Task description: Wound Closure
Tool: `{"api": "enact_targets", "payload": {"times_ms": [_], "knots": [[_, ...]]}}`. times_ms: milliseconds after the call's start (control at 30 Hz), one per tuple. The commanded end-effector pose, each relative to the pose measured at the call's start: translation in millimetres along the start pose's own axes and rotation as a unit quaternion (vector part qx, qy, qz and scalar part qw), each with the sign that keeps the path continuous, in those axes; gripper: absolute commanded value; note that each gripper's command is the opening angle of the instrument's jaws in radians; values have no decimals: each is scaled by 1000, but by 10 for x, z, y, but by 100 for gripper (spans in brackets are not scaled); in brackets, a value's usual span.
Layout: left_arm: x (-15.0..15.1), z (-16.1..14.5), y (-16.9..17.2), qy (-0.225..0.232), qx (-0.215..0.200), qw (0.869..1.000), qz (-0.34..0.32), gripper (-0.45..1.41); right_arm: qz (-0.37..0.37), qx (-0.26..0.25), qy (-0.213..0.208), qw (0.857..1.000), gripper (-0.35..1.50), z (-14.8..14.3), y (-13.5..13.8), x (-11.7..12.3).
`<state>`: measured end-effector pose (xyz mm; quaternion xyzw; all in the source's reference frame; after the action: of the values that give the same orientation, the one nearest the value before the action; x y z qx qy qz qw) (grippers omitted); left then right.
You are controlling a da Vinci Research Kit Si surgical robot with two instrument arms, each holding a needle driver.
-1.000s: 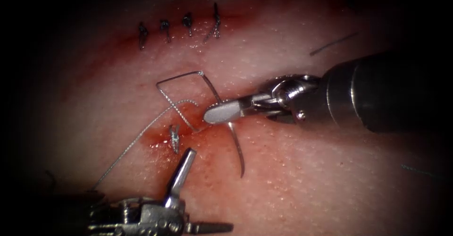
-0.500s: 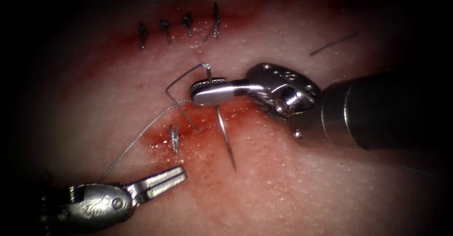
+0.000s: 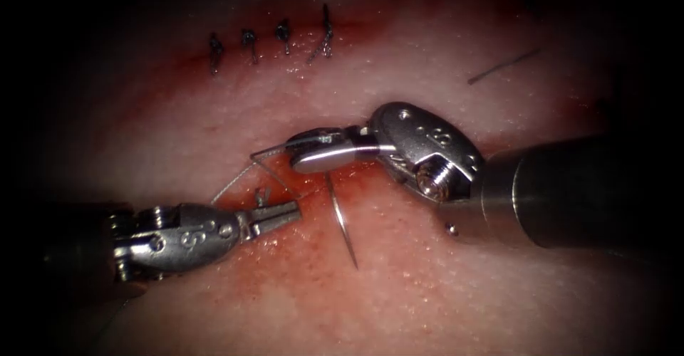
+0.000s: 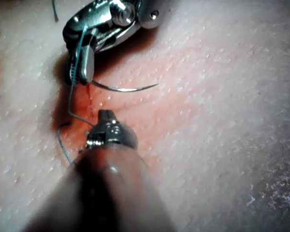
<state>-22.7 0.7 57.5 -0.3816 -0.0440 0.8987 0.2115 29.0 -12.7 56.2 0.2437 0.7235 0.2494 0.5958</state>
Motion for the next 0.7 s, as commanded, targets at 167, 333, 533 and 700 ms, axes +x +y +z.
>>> {"api": "enact_targets", "payload": {"times_ms": [167,333,533,700], "knots": [[-13,21,0,-44,-2,999,5,-45,-7,-4,5,1000,-35,4,2,-7],[-28,33,-5,-75,-21,997,16,-45,-18,-4,9,1000,-35,4,3,-4],[-43,44,-7,-105,-38,994,21,-45,-35,-7,14,999,-35,4,4,-4],[-48,51,-16,-106,-33,994,15,-45,-107,-3,25,994,-35,7,5,-4]]}}
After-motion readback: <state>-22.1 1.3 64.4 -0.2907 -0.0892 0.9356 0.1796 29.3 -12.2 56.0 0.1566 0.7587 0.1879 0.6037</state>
